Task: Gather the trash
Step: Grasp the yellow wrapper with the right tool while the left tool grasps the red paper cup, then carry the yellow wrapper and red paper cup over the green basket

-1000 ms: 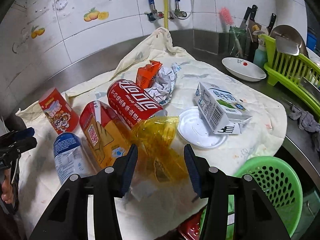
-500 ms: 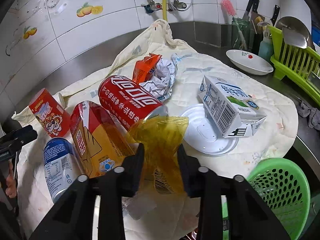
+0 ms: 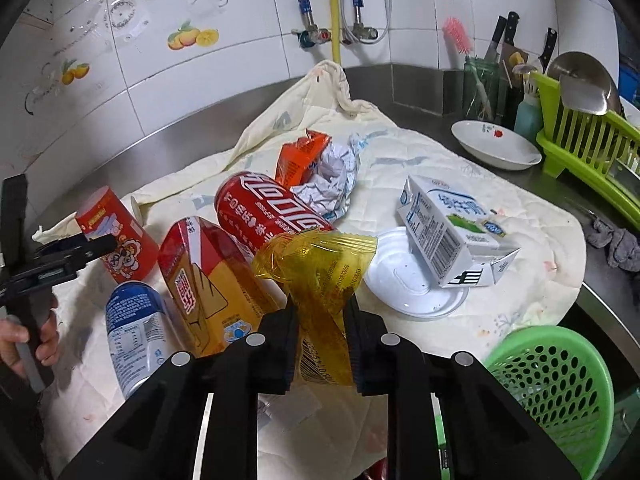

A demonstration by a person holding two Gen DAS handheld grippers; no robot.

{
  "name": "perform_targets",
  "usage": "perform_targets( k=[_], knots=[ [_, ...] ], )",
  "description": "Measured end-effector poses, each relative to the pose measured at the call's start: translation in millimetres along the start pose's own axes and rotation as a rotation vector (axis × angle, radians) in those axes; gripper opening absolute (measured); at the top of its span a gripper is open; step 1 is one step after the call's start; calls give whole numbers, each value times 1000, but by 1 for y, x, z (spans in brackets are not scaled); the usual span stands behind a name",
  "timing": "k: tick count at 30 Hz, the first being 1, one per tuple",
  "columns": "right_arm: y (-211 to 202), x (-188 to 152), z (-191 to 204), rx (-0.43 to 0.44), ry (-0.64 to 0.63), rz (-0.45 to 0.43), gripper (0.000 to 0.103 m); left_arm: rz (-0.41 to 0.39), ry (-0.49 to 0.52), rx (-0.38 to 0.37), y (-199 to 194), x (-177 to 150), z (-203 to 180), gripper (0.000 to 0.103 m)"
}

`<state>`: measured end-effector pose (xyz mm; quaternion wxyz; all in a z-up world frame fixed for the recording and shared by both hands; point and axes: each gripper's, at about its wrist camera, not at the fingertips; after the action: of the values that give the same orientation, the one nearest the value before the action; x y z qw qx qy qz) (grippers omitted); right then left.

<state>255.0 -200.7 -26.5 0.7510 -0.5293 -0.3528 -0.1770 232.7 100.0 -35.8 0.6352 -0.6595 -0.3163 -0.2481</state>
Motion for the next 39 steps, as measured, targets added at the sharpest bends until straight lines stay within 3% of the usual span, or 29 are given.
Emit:
perform_targets(
  k=[10, 15, 19, 29, 39],
  knots=[
    [-32, -8, -13, -30, 36, -46, 21, 4, 8, -20, 19, 3, -4, 89],
    [-45, -21, -26, -65, 60, -42, 21, 7, 15, -30, 21, 1, -5, 71],
    [-52, -33, -35, -95, 76, -33, 21, 0, 4, -39, 18, 1, -3, 70],
    [-71, -68, -65, -189, 136, -7, 21, -81, 24, -54, -28, 6, -8, 69],
    [-83, -117, -118, -283, 262, 51, 22, -152, 70, -187, -84, 14, -49, 69]
  ],
)
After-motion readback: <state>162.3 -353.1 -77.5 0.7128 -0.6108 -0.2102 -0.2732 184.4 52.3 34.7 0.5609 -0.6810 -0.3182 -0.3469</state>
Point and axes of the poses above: each gripper's, at about its wrist camera, not at the fingertips, and y roughly the way its jaws point, z to its left, x to its top, and after that the axes turned 3 degrees about x, right-handed
